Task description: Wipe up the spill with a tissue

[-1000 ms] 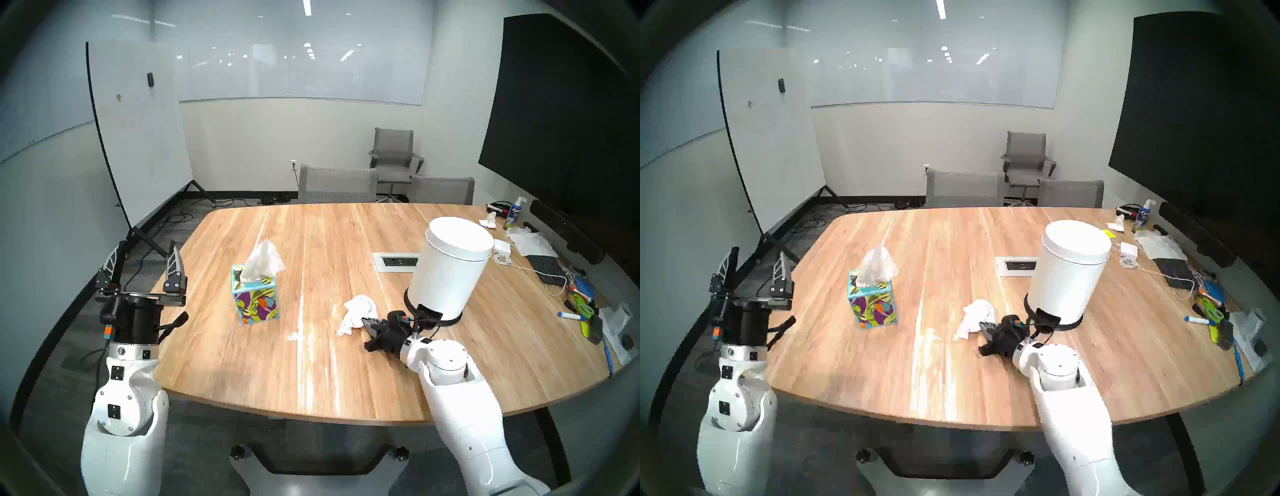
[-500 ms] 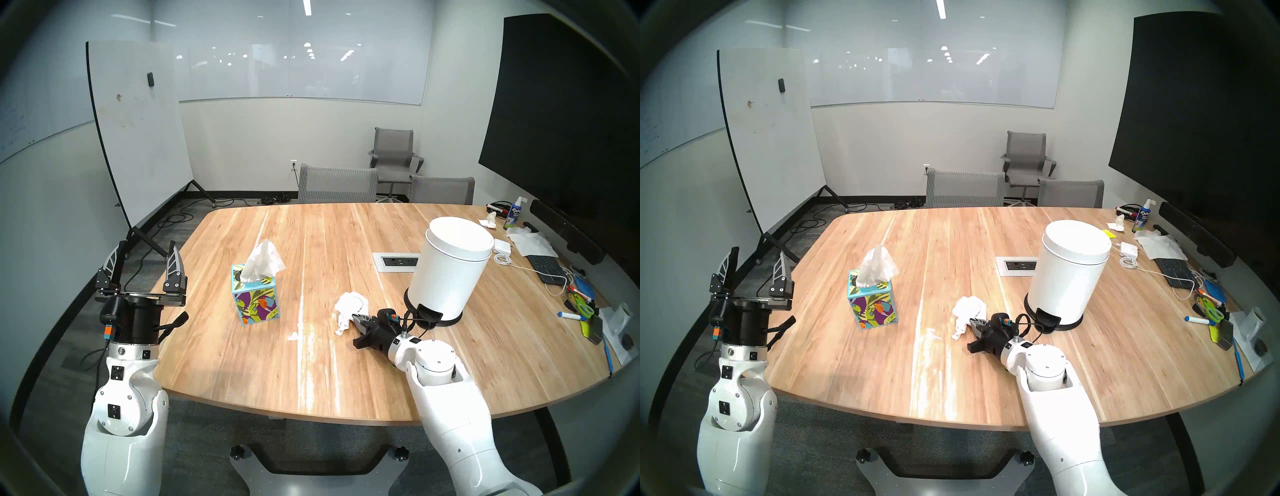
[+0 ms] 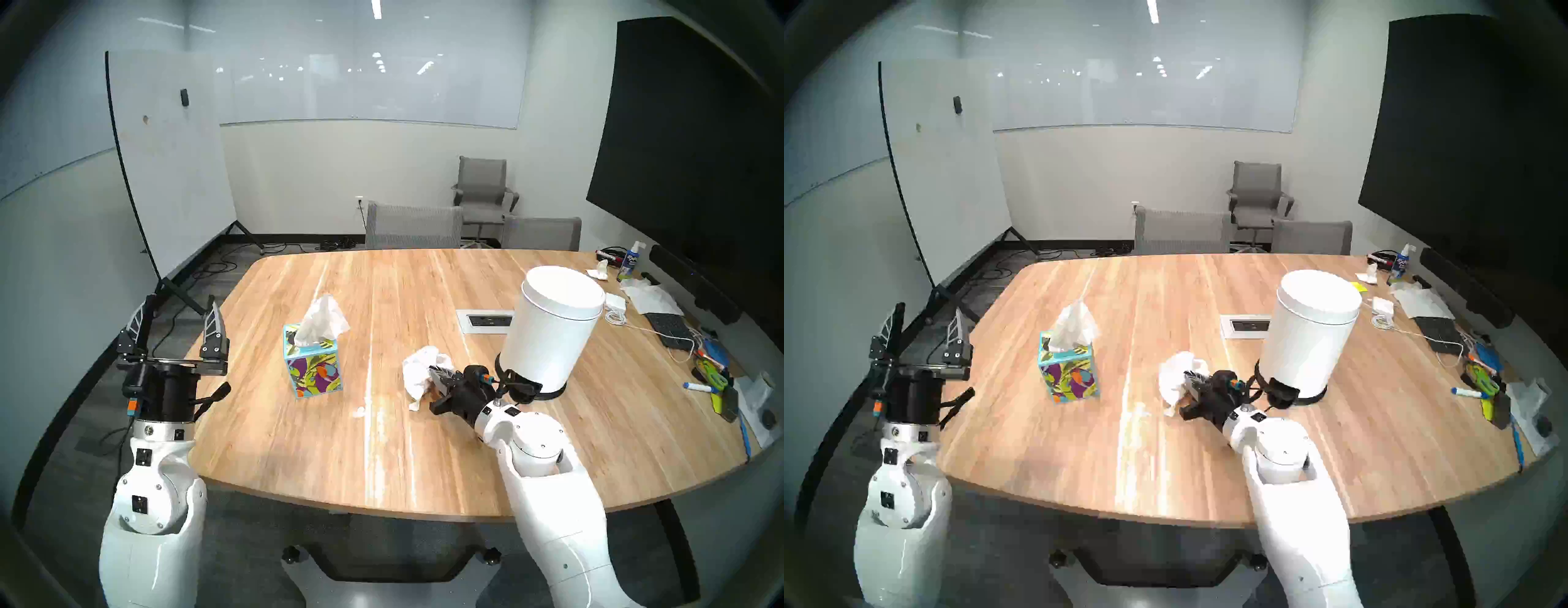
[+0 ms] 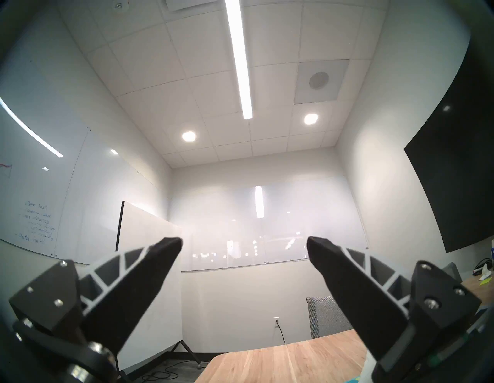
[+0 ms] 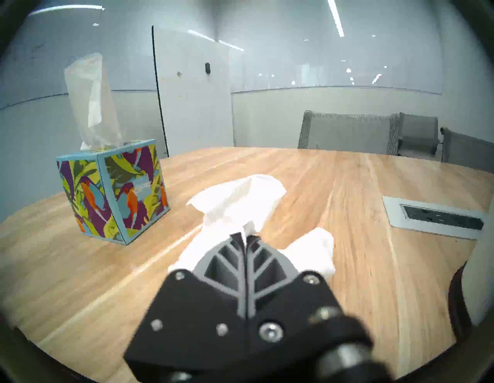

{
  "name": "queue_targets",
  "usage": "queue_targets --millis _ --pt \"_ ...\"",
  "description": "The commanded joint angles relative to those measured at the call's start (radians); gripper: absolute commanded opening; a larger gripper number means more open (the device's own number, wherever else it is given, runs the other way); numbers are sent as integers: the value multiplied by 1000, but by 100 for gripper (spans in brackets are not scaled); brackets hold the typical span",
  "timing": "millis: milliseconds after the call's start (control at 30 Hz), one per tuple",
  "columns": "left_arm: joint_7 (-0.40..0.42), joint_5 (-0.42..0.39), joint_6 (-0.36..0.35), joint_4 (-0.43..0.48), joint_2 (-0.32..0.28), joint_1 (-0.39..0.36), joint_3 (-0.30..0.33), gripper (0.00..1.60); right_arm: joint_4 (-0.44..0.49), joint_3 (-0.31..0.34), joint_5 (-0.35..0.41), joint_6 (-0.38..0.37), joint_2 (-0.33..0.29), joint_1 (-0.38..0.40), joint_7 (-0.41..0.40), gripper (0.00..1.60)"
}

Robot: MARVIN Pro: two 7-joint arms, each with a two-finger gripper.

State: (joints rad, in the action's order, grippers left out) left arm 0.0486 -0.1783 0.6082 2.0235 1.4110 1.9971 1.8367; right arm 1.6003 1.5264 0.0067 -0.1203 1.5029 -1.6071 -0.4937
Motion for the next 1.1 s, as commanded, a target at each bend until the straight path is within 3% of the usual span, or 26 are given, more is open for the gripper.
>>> queue_targets --millis 0,333,433,633,733,1067 --pt "-1 1 7 18 2 2 2 160 104 2 4 -13 6 -42 8 0" --pt "-1 1 7 18 2 3 2 160 123 11 6 -57 -10 -53 5 0" --pt "-1 1 7 18 2 3 2 160 83 22 16 -81 -19 -34 -8 0" --pt "-1 1 7 17 2 2 2 160 -79 39 23 -66 -48 34 -46 0" --pt "-1 1 7 18 2 2 2 160 -116 34 21 -61 -61 54 -71 0" --pt "-1 1 7 17 2 2 2 160 -93 6 -1 -71 -75 44 -97 0"
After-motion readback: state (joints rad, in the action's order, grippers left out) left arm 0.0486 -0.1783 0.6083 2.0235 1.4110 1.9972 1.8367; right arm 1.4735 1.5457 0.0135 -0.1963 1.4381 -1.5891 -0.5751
